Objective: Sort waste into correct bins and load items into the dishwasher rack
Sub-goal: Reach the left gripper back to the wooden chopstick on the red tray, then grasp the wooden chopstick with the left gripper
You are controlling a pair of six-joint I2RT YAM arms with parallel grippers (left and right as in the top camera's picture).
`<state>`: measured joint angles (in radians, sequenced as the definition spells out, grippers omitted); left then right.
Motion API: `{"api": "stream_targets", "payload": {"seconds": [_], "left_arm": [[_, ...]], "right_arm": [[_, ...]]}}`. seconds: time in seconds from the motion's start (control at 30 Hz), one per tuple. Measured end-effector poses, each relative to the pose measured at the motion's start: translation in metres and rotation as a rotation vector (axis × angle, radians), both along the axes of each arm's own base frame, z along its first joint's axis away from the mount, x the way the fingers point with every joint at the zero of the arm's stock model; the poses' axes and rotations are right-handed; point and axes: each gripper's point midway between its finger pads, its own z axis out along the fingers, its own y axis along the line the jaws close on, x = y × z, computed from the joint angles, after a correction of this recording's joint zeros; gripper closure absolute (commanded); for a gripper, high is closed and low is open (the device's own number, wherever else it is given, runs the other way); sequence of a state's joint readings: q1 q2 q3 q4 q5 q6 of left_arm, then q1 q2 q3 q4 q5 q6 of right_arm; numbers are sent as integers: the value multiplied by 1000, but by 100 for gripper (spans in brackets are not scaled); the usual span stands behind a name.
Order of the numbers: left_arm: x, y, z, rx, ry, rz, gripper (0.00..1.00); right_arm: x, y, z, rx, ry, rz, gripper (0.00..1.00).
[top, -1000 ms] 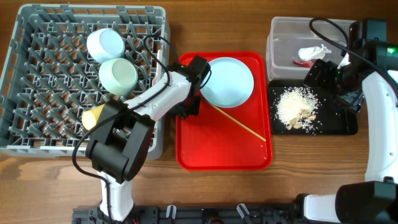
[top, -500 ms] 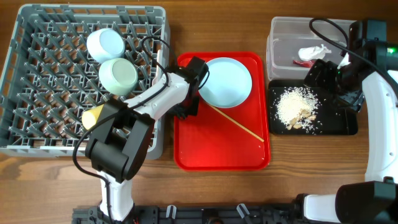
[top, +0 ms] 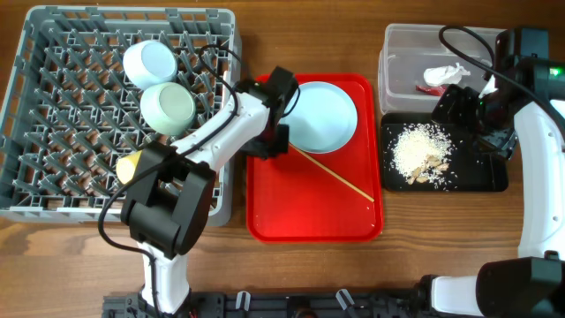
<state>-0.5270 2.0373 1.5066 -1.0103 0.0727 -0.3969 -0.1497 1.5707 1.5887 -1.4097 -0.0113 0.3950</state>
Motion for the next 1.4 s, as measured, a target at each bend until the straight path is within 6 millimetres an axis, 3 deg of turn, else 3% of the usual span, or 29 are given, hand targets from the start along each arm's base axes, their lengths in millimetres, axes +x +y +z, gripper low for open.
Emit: {"api": "stream_targets", "payload": {"seconds": [0.07,0.1,0.33,0.6,0.73,0.93,1.07,1.17,1.2,1.3,1.4], "left_arm": [[-5,-17,5,-91,45,65,29],[-8,-24,6,-130,73,113,15],[-15,-88,22,-374,152,244,41],[-34,-109,10,-196,41,420,37],[-43,-112,7,-116,-38,498,30],[-46,-117,5,-90,-97,605,30],[-48,-112,-20,-32,-78,640,31],[-48,-111,-26,-15,-77,647,32],[-48,-110,-27,-14,-76,647,35],[-52,-105,-27,13,-65,652,55],[-65,-88,-29,96,-38,653,59]], "right_arm": [[0,0,0,0,0,0,0],[0,0,0,0,0,0,0],[0,0,0,0,0,0,0],[1,0,0,0,-3,0,0],[1,0,0,-1,-3,0,0],[1,0,0,0,-3,0,0],[1,0,0,-1,-3,1,0],[1,0,0,-1,-3,0,0],[1,0,0,-1,-3,0,0],[1,0,0,-1,-3,0,0],[1,0,0,-1,-3,0,0]]}}
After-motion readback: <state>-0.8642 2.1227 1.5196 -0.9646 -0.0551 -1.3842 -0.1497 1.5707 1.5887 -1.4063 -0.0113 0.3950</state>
